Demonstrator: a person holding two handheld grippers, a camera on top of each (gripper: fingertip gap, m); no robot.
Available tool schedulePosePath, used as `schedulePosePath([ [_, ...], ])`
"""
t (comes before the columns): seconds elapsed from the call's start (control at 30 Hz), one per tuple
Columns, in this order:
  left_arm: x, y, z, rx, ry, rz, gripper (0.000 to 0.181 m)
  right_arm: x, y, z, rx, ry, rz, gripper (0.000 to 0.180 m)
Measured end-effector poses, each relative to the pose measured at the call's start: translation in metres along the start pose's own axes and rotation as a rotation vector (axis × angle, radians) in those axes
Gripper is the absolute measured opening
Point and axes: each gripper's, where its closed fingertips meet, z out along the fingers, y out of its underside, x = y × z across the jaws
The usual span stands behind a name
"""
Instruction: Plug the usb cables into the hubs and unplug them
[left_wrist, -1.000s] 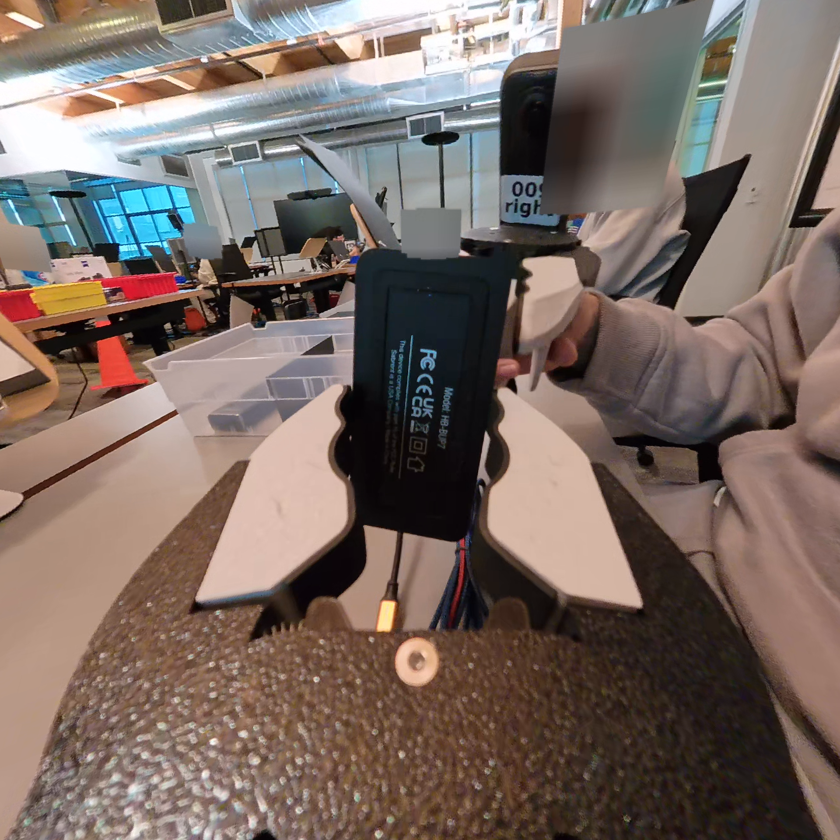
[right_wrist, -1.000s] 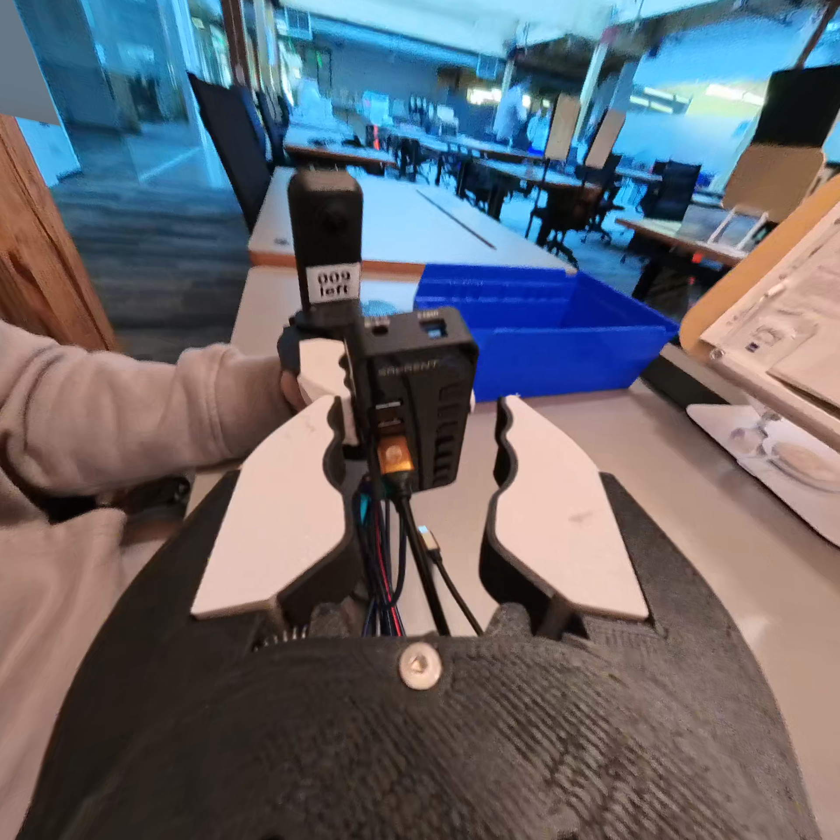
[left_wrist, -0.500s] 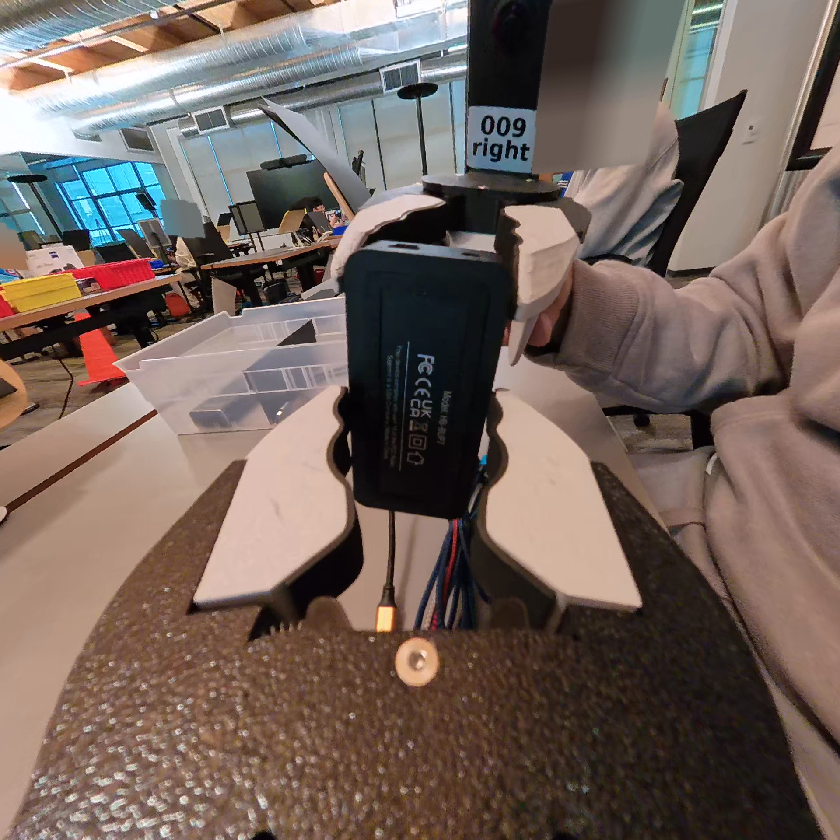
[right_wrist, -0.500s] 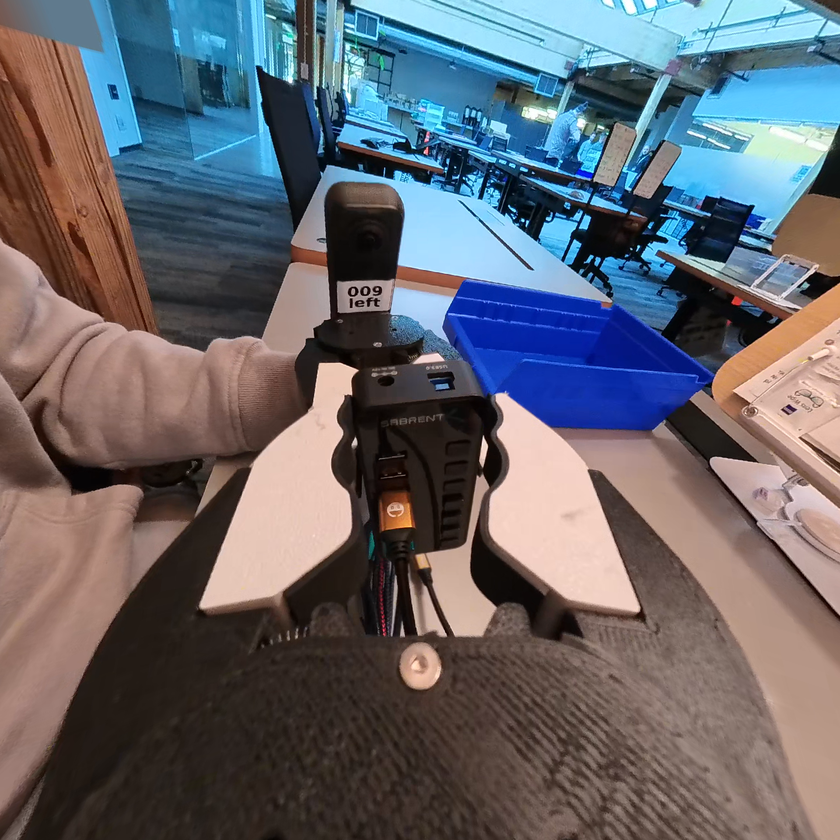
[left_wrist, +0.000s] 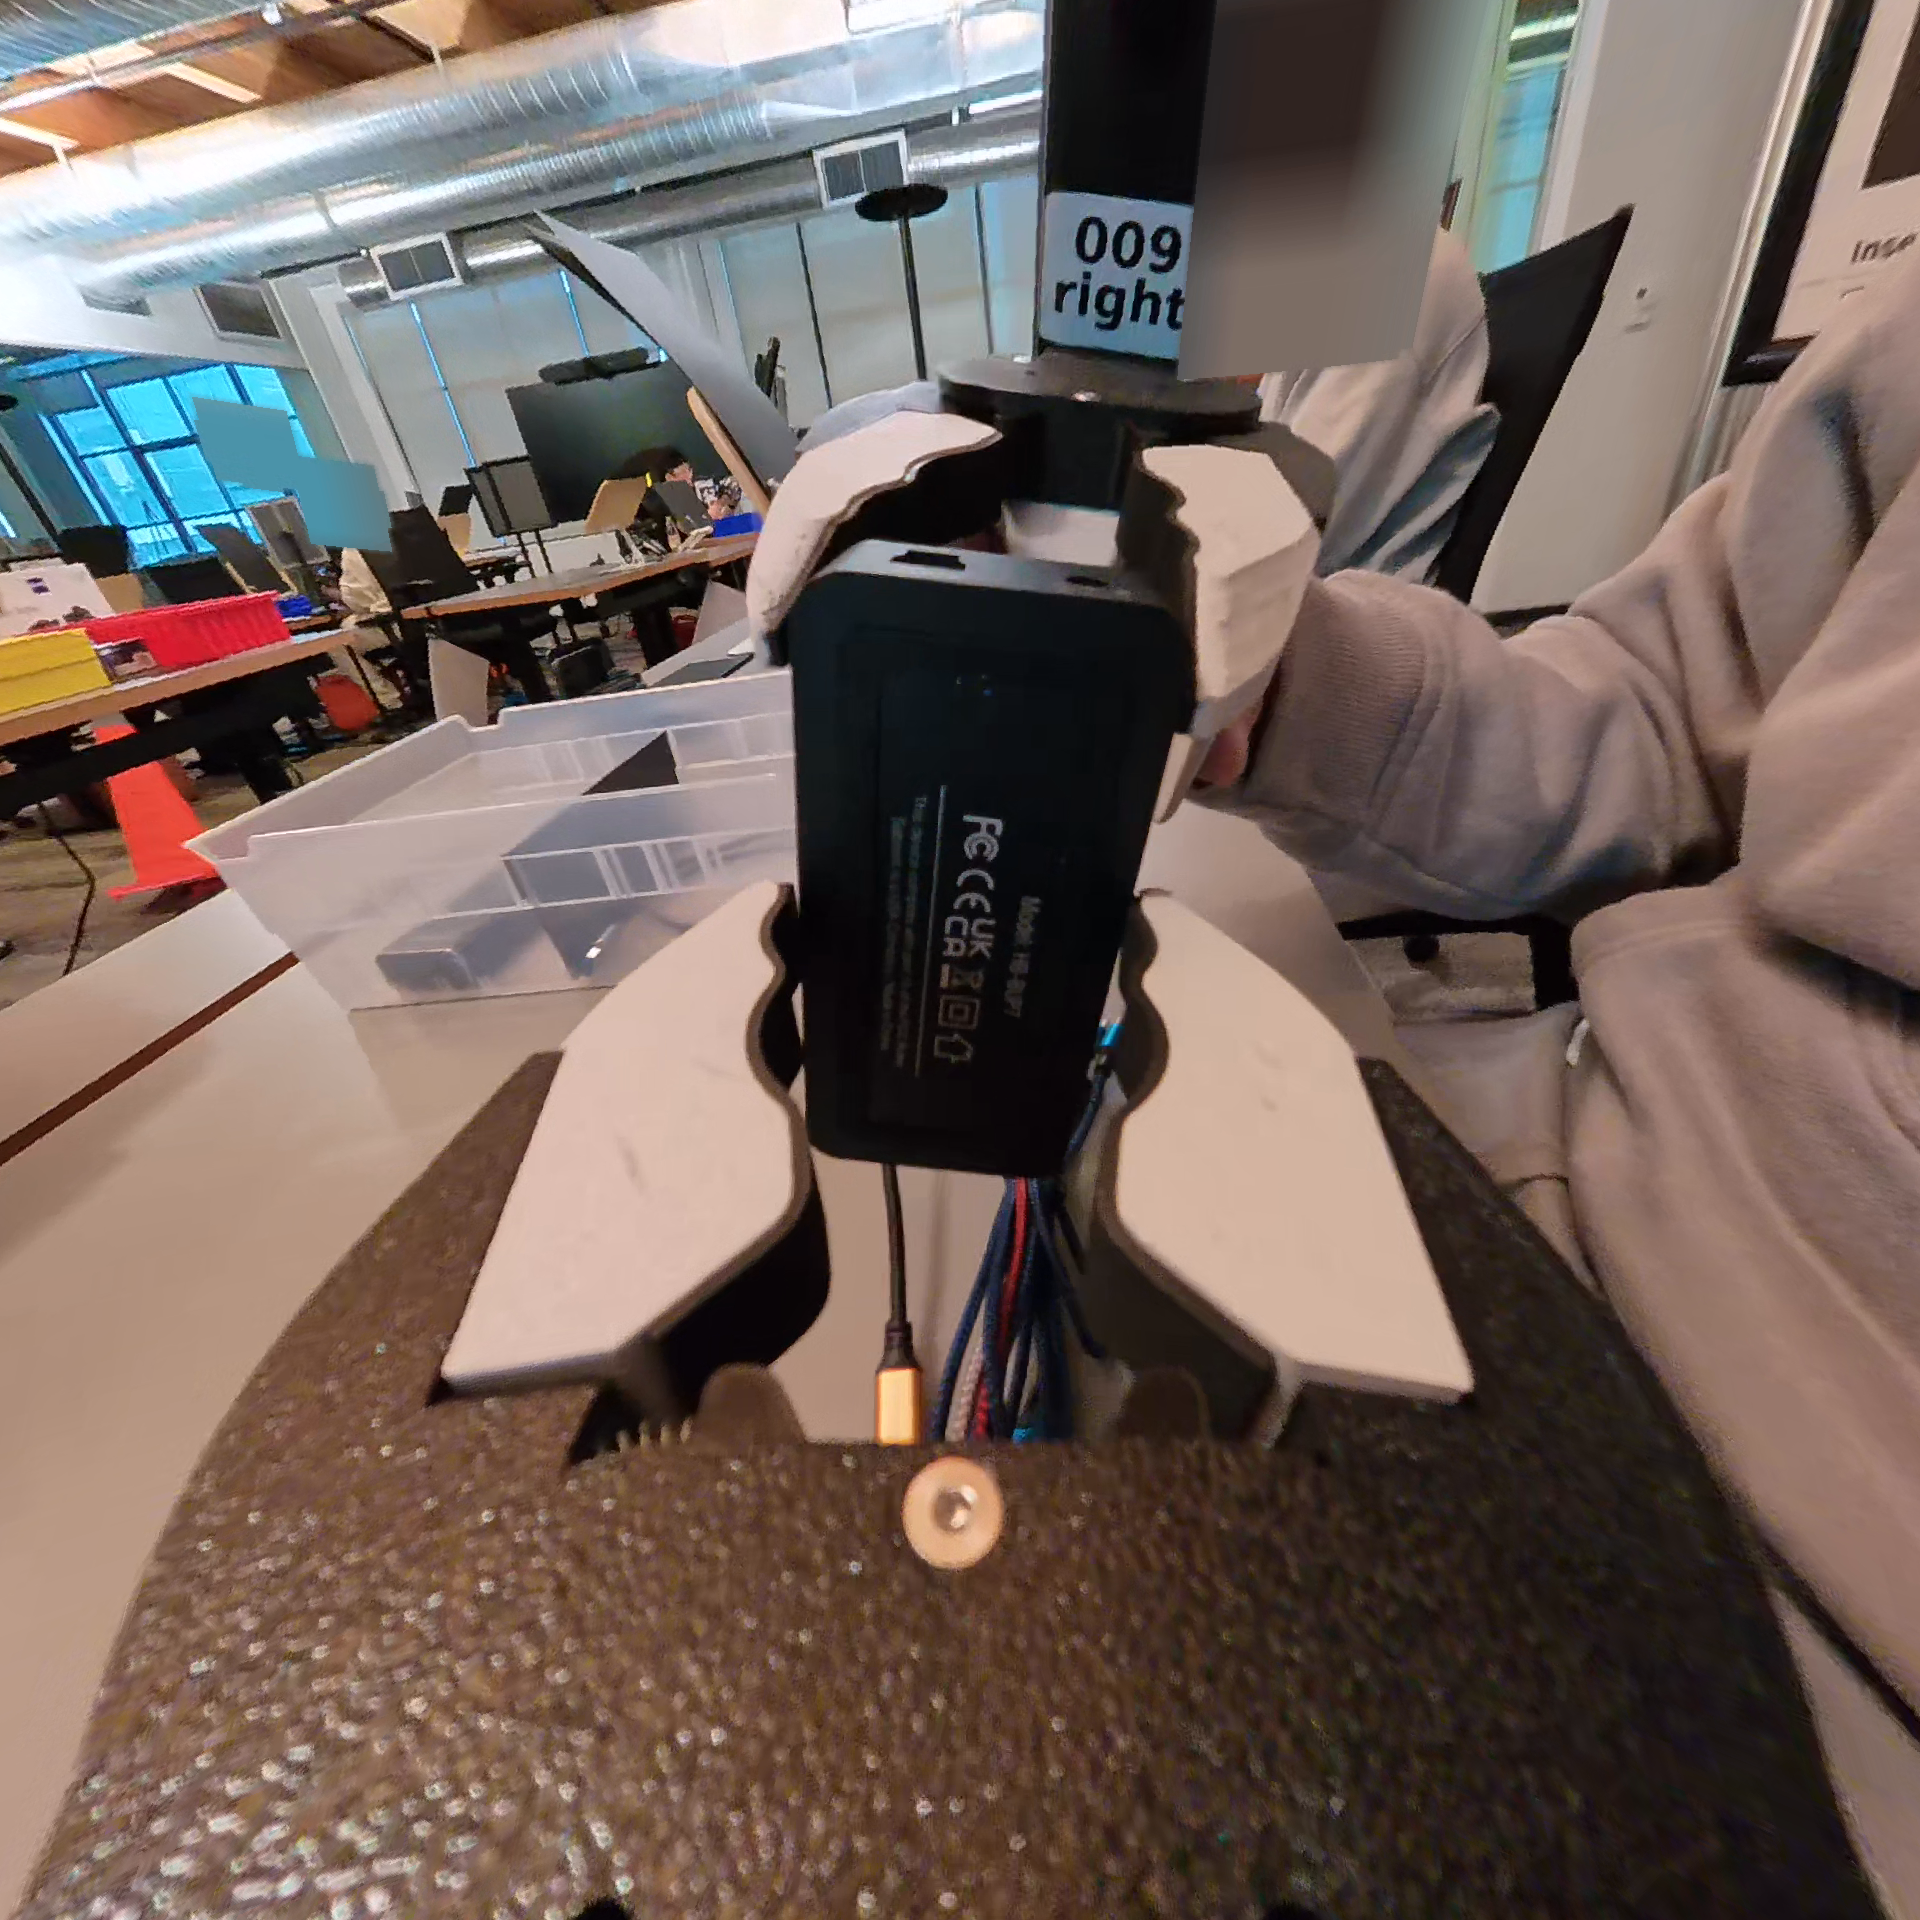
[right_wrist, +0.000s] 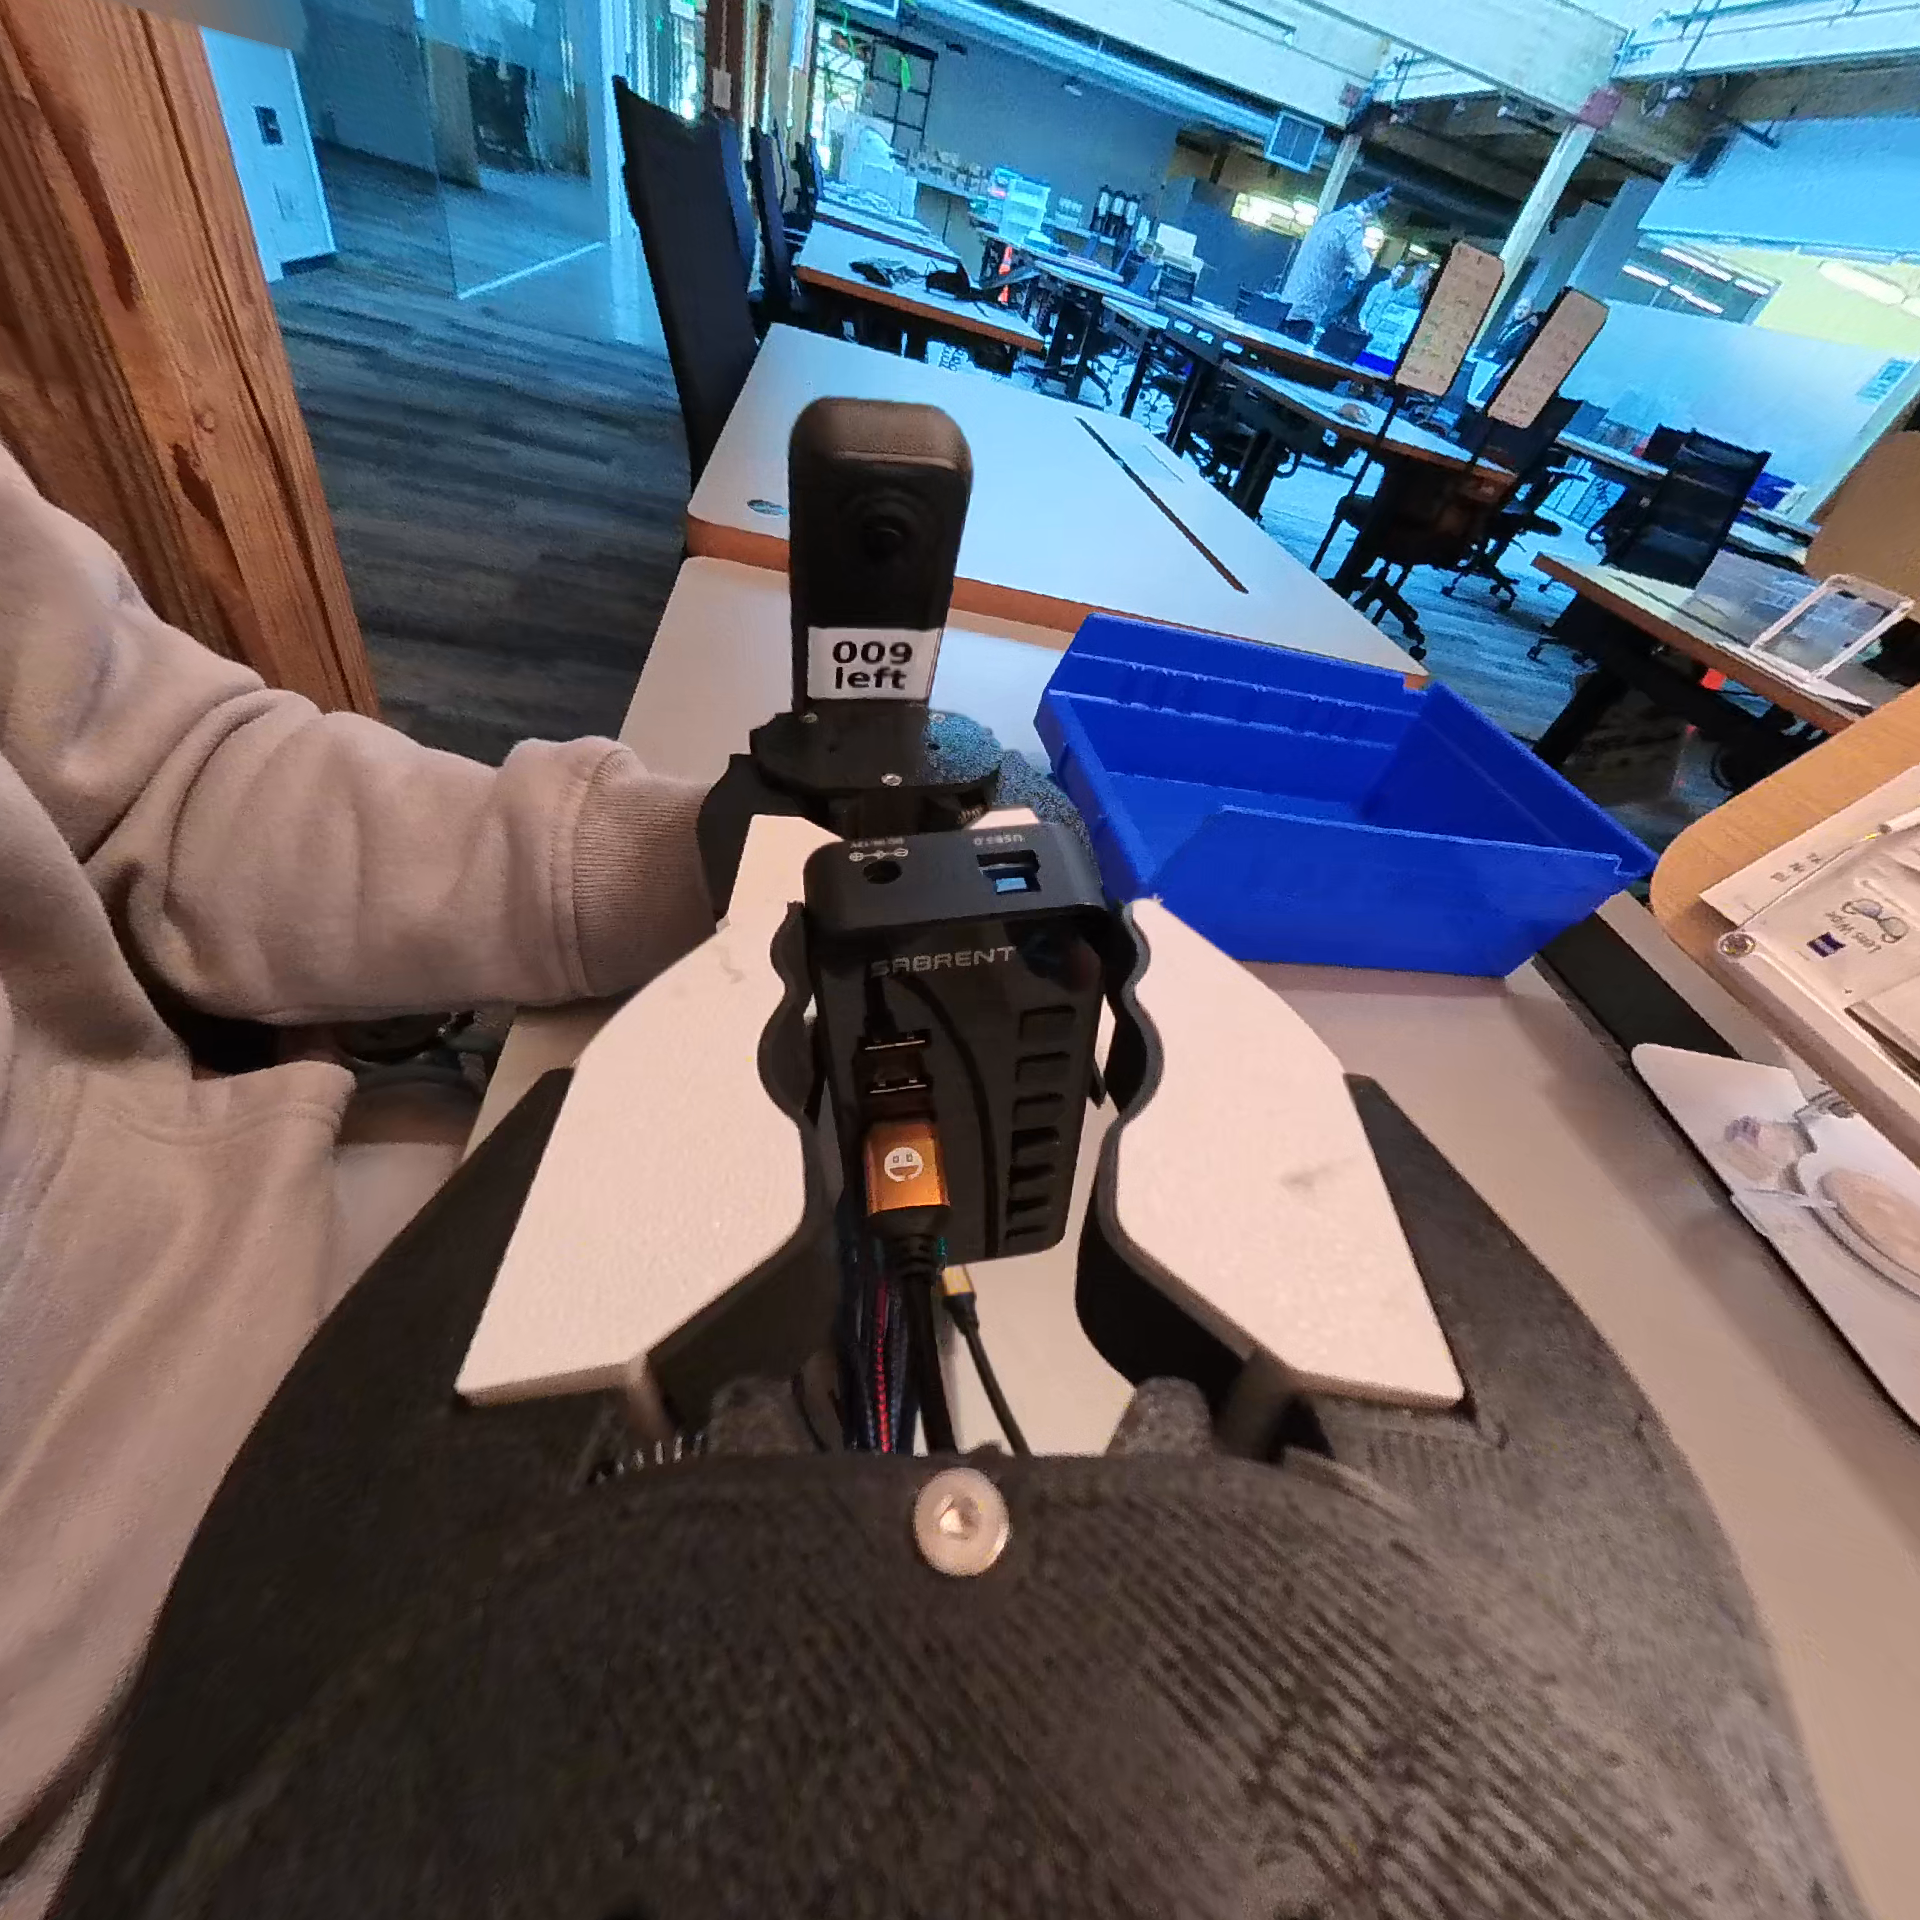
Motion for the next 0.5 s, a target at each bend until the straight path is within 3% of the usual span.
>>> schedulePosePath([
  [0.5, 0.0048, 0.0059, 0.001, 0.025, 0.05, -0.042, 0.06, -0.0028, 0.0043, 0.0028, -0.021, -0.043, 0.0, 0.055],
])
